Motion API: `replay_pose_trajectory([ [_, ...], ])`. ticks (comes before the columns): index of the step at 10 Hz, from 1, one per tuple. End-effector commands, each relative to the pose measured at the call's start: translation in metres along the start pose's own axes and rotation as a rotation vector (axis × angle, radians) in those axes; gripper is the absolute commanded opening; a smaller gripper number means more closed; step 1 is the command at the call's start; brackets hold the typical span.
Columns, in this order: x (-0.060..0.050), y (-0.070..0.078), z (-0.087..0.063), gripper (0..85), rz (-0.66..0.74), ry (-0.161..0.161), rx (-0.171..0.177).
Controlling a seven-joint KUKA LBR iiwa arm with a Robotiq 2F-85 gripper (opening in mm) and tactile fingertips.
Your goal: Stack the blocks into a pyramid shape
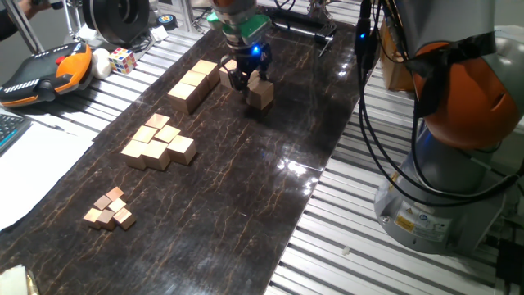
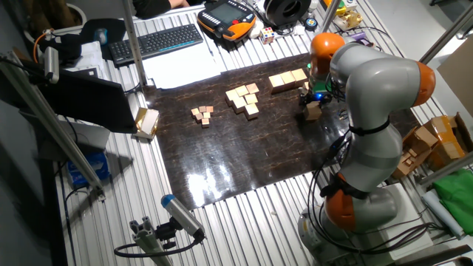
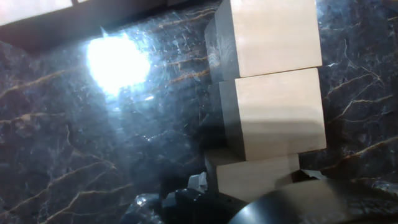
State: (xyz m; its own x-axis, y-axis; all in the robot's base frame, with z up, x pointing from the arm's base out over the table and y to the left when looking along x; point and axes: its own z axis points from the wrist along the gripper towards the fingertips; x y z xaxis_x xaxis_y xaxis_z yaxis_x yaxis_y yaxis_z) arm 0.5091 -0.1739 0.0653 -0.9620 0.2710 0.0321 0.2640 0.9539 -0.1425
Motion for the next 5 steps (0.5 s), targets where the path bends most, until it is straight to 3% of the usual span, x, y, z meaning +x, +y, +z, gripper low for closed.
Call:
replay_pose_trajectory([
  [1, 0.0003, -0.0001, 0.0004, 66.0, -0.003, 0.001, 0.000],
  [5, 0.0000, -0.0034, 0.0006, 65.0, -0.013, 0.001, 0.003],
])
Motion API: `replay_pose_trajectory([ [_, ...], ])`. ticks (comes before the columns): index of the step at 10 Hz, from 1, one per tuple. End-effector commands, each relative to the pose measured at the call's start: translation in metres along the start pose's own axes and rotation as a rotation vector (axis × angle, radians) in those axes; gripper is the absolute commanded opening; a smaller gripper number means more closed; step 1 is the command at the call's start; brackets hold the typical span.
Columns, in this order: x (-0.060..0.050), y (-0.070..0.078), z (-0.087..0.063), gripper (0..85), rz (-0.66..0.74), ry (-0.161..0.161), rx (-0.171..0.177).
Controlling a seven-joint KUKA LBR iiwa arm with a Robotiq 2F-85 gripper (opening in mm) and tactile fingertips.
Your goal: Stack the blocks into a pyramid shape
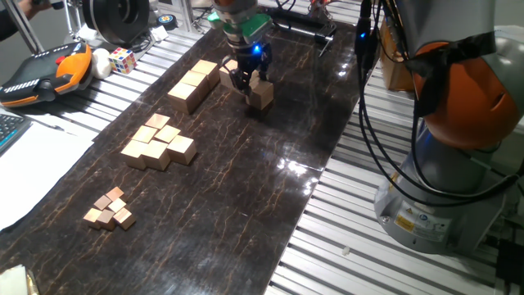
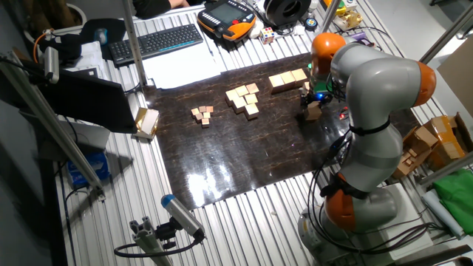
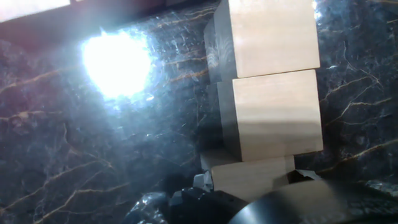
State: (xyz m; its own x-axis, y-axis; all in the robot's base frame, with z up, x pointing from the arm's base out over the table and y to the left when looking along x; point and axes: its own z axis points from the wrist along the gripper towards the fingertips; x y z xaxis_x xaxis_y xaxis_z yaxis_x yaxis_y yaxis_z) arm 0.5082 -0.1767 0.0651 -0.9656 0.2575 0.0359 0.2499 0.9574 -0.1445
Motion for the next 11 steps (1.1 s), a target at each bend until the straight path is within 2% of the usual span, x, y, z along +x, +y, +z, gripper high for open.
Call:
replay_pose_trajectory([
  [1, -0.002, -0.004, -0.001, 64.3, -0.004, 0.004, 0.000],
  [3, -0.006, -0.011, -0.005, 63.0, -0.011, 0.022, -0.012],
  [11, -0.005, -0.017, -0.004, 60.7, -0.017, 0.017, -0.011],
])
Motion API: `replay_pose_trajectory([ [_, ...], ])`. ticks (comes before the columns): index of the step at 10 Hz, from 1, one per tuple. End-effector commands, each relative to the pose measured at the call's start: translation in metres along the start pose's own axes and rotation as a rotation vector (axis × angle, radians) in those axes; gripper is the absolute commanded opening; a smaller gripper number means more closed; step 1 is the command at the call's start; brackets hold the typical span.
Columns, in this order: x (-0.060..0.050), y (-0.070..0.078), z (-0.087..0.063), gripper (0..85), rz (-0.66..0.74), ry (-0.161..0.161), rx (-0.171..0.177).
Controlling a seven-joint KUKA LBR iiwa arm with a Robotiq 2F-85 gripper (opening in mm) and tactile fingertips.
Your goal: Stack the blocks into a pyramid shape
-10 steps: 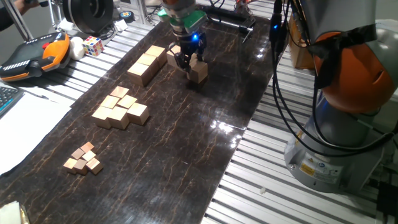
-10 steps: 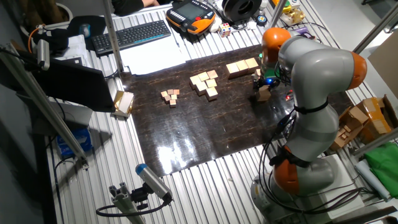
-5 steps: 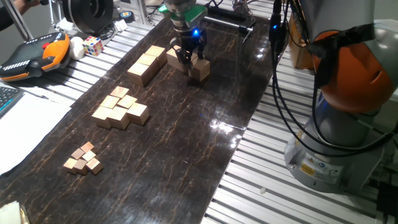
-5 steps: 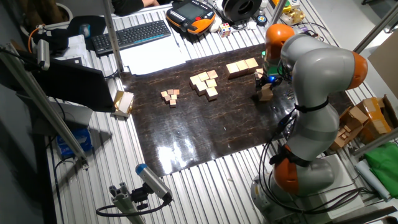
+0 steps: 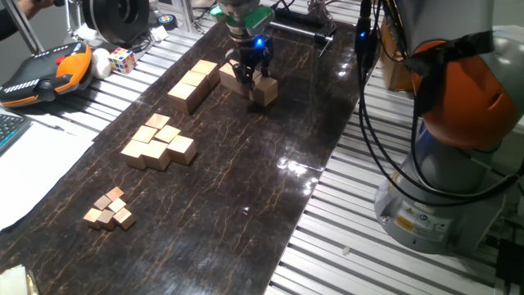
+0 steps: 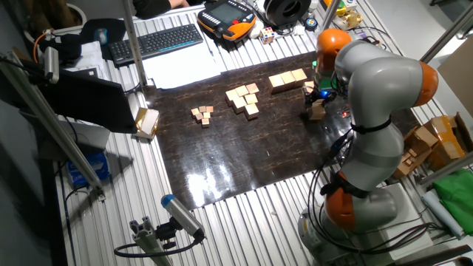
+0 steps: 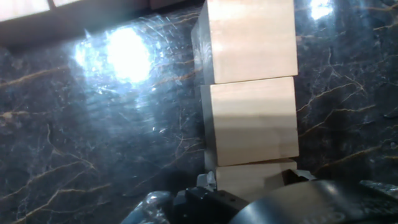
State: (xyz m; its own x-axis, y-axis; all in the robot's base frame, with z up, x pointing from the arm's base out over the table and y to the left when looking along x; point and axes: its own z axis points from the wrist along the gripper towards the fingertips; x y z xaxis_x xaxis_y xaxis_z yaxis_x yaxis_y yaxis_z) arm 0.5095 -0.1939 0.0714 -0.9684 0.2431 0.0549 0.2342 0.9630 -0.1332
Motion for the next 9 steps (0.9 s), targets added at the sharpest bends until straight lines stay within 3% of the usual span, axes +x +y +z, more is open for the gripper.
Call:
replay_pose_trajectory([
  [1, 0.000, 0.000, 0.000, 61.7, 0.002, 0.001, 0.000],
  [6, -0.001, 0.005, -0.006, 83.7, 0.017, 0.010, -0.001],
  [9, -0.004, 0.025, -0.027, 85.0, 0.021, 0.010, -0.007],
])
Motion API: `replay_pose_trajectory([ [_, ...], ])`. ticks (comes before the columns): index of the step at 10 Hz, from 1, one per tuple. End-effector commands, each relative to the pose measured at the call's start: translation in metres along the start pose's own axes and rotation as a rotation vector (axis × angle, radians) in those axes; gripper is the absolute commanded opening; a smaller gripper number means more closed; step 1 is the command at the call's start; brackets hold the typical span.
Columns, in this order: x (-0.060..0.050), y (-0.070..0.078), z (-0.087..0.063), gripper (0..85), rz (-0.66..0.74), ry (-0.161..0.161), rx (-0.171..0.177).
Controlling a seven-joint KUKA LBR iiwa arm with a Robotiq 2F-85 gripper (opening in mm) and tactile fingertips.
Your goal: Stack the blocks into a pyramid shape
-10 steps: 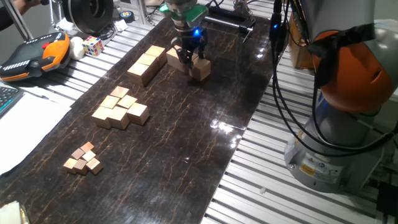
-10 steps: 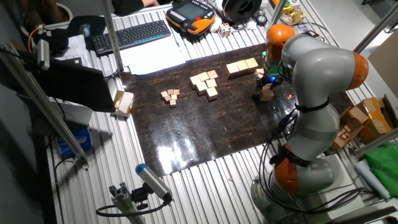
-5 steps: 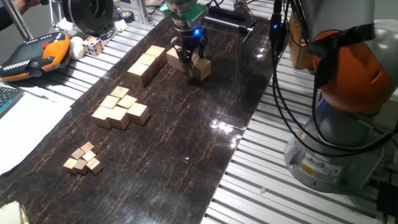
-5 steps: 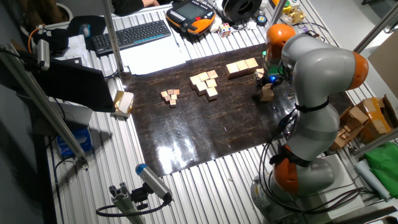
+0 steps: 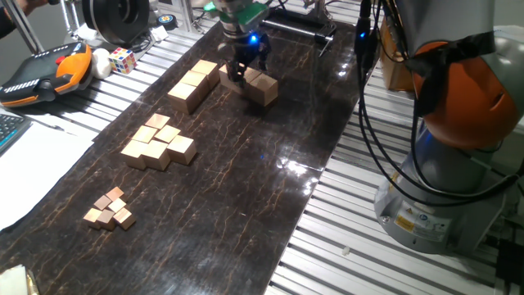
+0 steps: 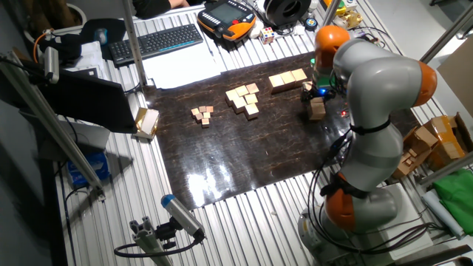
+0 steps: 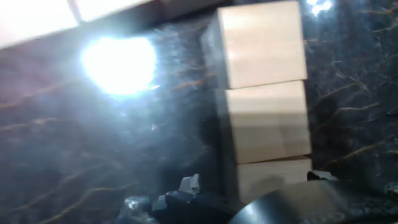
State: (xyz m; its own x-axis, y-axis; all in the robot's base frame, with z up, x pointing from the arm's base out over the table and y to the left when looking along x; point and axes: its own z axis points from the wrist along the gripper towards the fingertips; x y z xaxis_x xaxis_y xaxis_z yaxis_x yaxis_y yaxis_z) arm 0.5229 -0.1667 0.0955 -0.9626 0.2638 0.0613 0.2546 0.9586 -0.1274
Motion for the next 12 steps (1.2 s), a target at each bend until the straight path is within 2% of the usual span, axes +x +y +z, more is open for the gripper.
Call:
replay_pose_trajectory([
  [1, -0.001, 0.011, -0.007, 85.0, -0.003, 0.001, -0.003],
  [3, -0.002, 0.033, -0.022, 84.3, -0.043, -0.011, -0.011],
  [6, -0.012, 0.058, -0.040, 83.0, -0.127, 0.003, -0.037],
  [9, -0.022, 0.068, -0.043, 79.7, -0.248, -0.007, -0.058],
  [12, -0.030, 0.075, -0.042, 78.7, -0.305, -0.008, -0.061],
])
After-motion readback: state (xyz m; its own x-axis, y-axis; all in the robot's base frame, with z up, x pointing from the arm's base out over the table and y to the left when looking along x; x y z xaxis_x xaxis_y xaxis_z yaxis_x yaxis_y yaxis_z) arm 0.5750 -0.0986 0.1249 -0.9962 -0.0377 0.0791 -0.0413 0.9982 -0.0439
